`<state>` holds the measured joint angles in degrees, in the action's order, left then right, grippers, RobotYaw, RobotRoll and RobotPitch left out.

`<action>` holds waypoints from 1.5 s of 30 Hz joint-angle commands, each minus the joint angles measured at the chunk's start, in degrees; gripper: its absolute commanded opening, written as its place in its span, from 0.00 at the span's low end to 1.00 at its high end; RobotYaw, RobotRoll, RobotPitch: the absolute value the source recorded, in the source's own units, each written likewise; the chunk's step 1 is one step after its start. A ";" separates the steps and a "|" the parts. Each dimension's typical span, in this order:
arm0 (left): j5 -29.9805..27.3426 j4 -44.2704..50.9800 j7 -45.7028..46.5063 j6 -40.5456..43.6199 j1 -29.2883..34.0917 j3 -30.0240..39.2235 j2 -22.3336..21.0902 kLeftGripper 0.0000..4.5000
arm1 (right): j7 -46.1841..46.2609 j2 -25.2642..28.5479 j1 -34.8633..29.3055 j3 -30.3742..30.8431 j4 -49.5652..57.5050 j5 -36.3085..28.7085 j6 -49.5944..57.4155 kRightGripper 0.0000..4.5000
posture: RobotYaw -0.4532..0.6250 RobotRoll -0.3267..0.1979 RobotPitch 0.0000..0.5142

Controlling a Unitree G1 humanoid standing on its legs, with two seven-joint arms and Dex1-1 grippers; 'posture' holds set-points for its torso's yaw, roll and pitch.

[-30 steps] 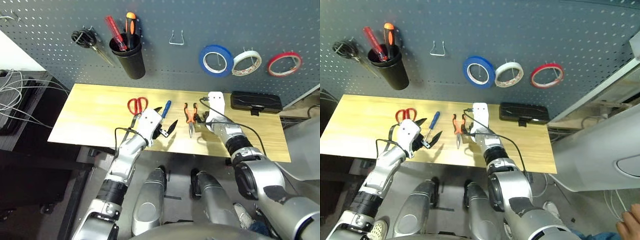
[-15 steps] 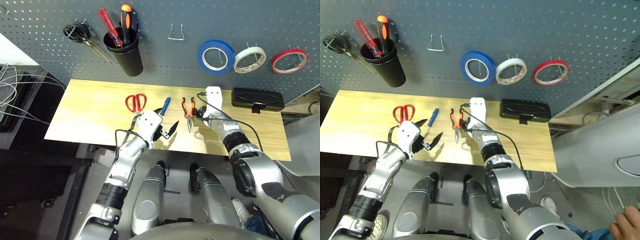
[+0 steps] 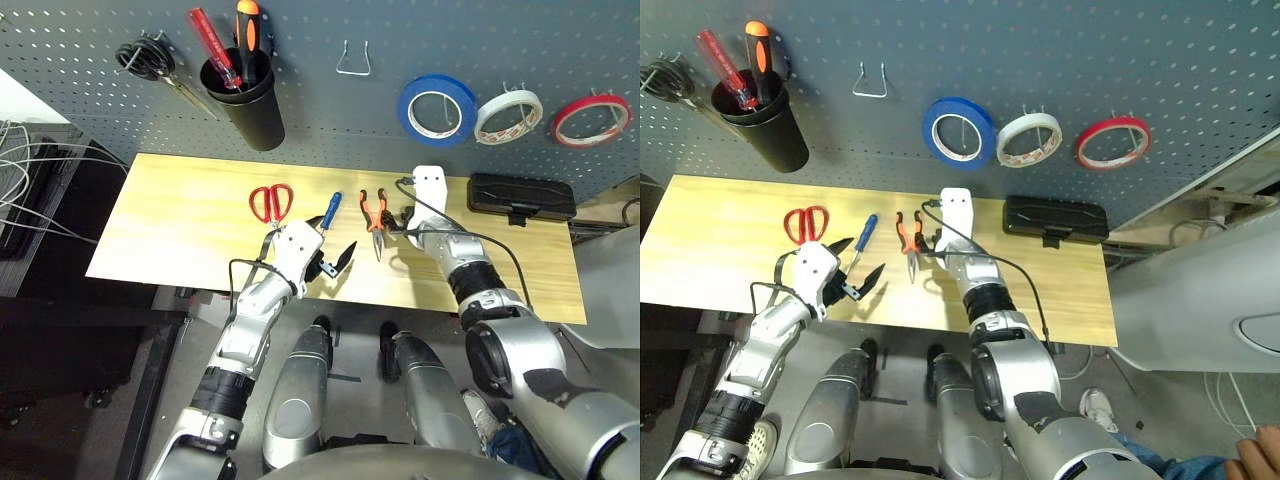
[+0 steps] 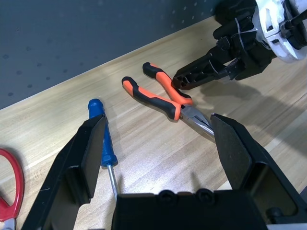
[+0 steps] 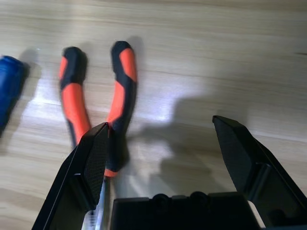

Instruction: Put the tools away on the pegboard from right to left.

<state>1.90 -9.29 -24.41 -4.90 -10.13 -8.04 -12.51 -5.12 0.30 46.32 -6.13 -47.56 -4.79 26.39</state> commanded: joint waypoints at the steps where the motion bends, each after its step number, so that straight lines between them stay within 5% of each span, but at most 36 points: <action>1: -0.20 -1.00 -0.42 0.06 1.34 -0.23 -0.45 1.00 | 1.40 -0.85 -1.45 -0.48 5.69 -1.29 4.44 1.00 | 0.55 0.62 0.73; 8: -0.36 -1.49 -0.73 -0.18 1.30 -0.18 -0.64 1.00 | 3.52 -2.61 -1.61 -1.03 11.62 -2.89 8.05 1.00 | 0.55 0.62 0.71; 24: -0.17 0.03 -0.56 0.09 2.65 -0.27 -0.66 1.00 | 6.88 -5.33 8.14 -1.95 -17.11 -1.20 -10.73 1.00 | 0.60 0.62 0.74; 38: -0.30 0.25 -0.25 0.21 2.92 -0.13 -0.80 1.00 | 10.46 -3.31 7.68 -2.54 -21.98 -0.25 -13.90 1.00 | 0.60 0.62 0.73; 43: -0.47 0.04 -0.48 0.22 2.73 -0.11 -0.86 1.00 | 10.49 -3.29 6.81 -2.62 -21.96 -0.16 -13.64 0.71 | 0.59 0.62 0.73; 45: -0.49 -0.19 -0.52 0.17 2.55 -0.10 -0.88 1.00 | 10.44 -3.26 6.58 -2.74 -21.87 -0.30 -13.36 0.68 | 0.59 0.62 0.73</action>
<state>1.71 -8.99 -24.51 -5.06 -8.68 -7.86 -13.20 4.92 -2.76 55.15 -8.49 -67.93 -5.12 11.81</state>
